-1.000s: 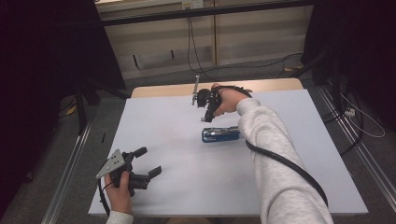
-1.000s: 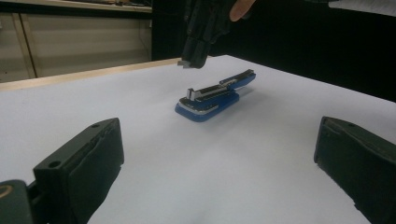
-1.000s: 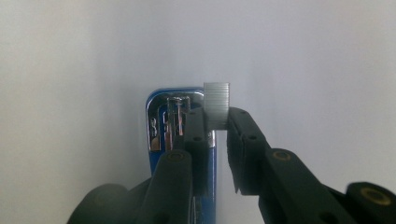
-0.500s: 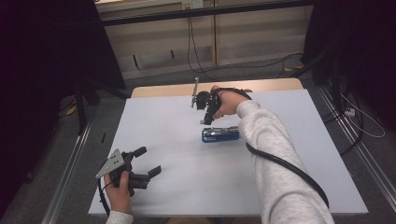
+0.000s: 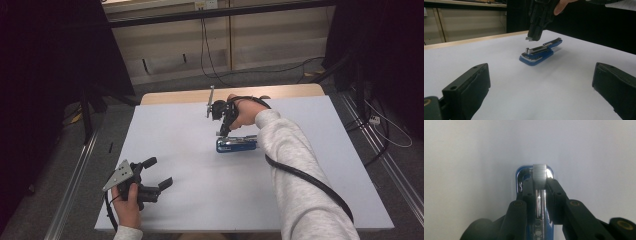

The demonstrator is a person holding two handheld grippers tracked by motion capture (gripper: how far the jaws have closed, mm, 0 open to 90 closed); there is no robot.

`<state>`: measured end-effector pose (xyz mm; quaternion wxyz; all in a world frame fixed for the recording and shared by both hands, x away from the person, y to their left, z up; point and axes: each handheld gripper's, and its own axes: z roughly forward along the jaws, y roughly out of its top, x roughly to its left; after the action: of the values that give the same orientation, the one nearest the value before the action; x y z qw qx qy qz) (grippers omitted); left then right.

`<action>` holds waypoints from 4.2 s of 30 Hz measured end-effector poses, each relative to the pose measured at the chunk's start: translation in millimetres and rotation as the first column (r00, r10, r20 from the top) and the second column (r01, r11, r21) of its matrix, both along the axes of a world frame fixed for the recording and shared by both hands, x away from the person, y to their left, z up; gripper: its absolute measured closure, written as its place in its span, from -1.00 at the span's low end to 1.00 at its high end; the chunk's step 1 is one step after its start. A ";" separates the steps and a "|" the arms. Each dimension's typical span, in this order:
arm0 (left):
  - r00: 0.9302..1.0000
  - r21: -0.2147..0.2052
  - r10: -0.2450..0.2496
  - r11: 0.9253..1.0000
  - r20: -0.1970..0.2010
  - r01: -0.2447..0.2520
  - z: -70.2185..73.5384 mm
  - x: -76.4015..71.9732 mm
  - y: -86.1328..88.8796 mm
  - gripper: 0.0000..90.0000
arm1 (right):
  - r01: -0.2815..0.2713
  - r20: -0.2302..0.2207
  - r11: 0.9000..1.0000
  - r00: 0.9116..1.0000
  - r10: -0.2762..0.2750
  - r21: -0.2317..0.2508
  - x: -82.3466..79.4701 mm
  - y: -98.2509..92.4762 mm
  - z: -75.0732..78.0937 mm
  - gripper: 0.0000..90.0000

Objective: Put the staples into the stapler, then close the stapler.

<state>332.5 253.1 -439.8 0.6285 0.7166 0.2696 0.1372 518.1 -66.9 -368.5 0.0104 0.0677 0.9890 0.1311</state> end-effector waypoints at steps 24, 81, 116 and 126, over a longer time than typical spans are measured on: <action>1.000 0.006 0.000 1.000 0.009 0.000 0.3 0.4 -0.9 -0.96 | 0.001 -0.016 1.000 1.000 -0.001 -0.001 -1.4 -4.3 -10.4 0.75; 0.998 0.040 -0.031 0.999 -0.049 0.033 1.5 12.0 -18.8 -0.96 | 0.167 0.021 0.973 0.985 -0.172 0.160 -10.6 -51.6 -19.0 -0.24; 0.989 0.124 -0.058 0.989 -0.138 0.076 3.4 35.2 -58.5 -0.96 | 0.415 0.063 0.860 0.890 -0.451 0.297 -70.6 -141.9 -15.9 -0.80; 0.987 0.149 -0.052 0.986 -0.153 0.075 3.5 44.4 -72.8 -0.95 | 0.465 0.080 0.827 0.855 -0.512 0.317 -88.2 -166.0 -25.5 -0.79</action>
<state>376.9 180.3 -436.4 0.5534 0.7795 0.2813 0.0838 429.9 -232.9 -394.1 0.1138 0.3090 0.9045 0.2709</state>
